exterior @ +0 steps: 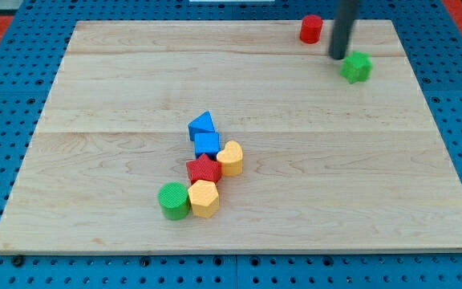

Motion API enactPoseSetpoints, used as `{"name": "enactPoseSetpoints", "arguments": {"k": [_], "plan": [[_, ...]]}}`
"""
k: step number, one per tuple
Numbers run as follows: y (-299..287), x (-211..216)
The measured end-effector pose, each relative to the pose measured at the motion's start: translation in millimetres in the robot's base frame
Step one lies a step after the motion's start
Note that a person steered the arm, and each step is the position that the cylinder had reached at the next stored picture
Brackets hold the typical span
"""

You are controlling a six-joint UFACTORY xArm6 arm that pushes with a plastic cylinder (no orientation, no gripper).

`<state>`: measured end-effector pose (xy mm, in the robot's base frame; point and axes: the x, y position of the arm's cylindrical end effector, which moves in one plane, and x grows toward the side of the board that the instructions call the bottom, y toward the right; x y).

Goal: Push the green star into the blue blocks

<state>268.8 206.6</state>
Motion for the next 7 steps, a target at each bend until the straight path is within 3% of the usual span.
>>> {"name": "enactPoseSetpoints", "arguments": {"k": [1,2,3,4,5,6,7], "plan": [[54,23],[7,68],[-109,69],[-33,69],[-25,26],[-131,10],[-201,69]]}}
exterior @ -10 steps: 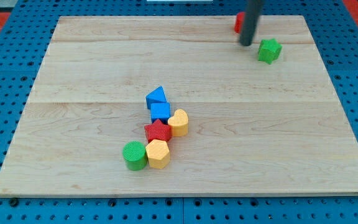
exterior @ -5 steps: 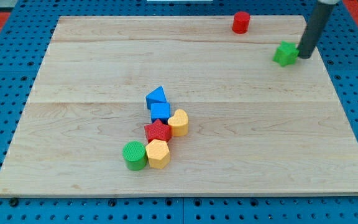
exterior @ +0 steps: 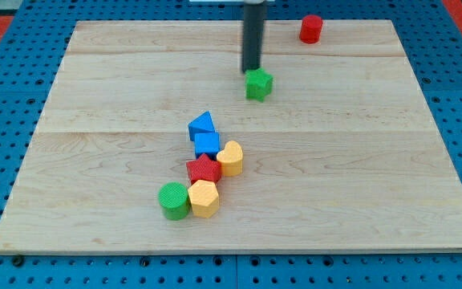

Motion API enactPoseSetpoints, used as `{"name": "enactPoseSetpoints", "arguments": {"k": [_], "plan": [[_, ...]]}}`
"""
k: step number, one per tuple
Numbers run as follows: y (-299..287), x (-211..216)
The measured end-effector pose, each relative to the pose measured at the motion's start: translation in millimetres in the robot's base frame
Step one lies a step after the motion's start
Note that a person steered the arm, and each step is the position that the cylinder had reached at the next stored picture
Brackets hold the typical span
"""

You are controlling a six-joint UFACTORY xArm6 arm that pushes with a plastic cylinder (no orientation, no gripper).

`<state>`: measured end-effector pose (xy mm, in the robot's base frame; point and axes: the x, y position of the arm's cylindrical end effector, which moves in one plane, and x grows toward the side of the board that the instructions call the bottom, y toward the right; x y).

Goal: Push the green star into the blue blocks

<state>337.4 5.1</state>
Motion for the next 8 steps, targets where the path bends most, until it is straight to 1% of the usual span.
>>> {"name": "enactPoseSetpoints", "arguments": {"k": [1,2,3,4,5,6,7,8], "plan": [[-16,-4],[36,-22],[39,29],[-28,40],[0,18],[-50,33],[-48,83],[-26,45]]}}
